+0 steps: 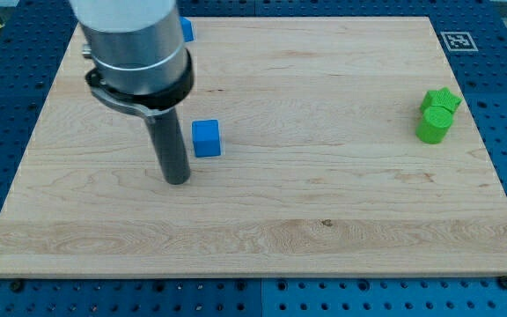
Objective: Push the blue cube towards the group of blocks
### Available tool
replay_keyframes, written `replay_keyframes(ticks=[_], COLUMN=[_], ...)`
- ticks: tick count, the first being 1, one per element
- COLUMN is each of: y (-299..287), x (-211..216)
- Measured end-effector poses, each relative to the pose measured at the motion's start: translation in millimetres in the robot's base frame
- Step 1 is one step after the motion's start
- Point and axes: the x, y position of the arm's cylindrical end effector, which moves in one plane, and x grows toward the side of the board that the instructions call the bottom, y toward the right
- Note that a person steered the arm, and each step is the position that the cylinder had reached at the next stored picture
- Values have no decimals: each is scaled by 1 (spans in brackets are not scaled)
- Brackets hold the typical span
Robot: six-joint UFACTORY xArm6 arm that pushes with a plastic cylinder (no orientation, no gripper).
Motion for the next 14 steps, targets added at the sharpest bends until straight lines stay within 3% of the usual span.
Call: replay_keyframes(ticks=[2, 3, 4, 5, 6, 7, 9, 10, 11, 13, 14], y=[12, 6, 9, 29, 29, 19, 59, 115, 126, 30, 6], x=[-126, -120, -82, -106, -172, -198, -111, -118, -143, -203, -207])
